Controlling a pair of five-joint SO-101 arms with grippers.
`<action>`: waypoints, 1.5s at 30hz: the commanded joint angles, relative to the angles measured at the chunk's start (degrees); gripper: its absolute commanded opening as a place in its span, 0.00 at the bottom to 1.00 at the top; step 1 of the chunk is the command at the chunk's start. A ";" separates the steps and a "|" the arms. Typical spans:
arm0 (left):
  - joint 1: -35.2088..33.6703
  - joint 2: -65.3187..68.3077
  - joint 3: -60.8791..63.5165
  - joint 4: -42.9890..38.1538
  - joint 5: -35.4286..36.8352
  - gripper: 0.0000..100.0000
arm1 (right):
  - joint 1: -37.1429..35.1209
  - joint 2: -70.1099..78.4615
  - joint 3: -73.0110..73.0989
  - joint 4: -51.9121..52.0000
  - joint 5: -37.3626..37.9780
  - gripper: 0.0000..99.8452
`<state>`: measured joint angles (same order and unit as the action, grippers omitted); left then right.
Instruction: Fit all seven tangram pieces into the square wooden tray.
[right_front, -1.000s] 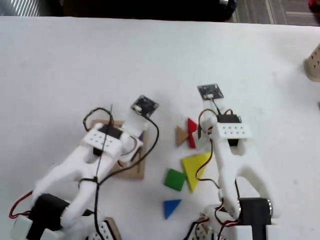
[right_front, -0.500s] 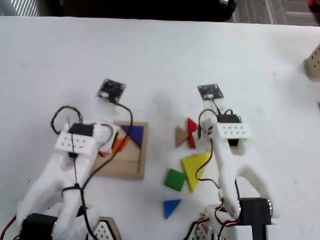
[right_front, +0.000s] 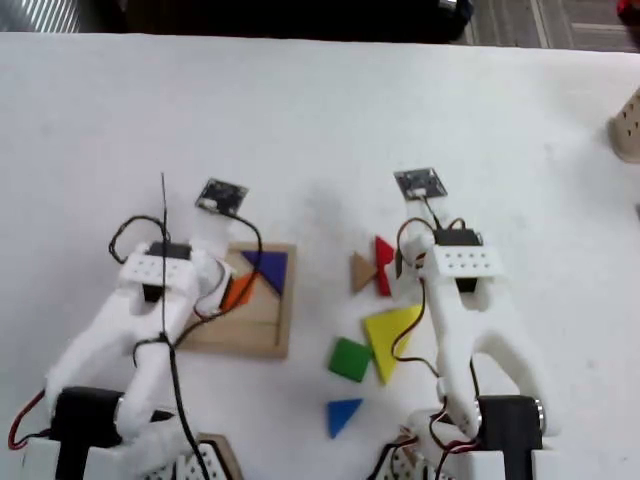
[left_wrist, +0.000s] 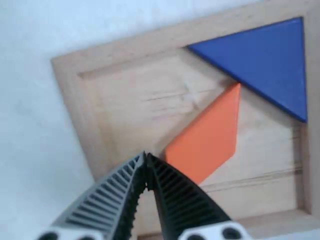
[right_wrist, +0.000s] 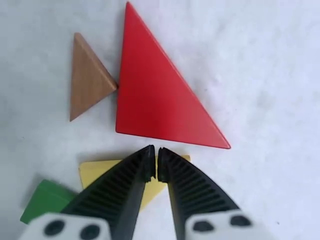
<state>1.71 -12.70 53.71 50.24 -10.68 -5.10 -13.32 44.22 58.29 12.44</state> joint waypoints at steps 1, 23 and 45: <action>1.45 0.13 -2.64 2.46 -2.73 0.02 | -0.22 -2.51 -0.35 -0.84 0.53 0.02; 1.71 -4.70 -2.99 -1.49 -2.73 0.02 | -0.31 -2.51 -0.44 -0.92 0.53 0.02; 15.43 1.45 -4.66 -0.97 5.63 0.02 | -0.66 -2.51 -0.35 -0.92 0.53 0.02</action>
<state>13.85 -10.95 51.60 47.34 -5.76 -5.10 -13.32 44.22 58.29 12.44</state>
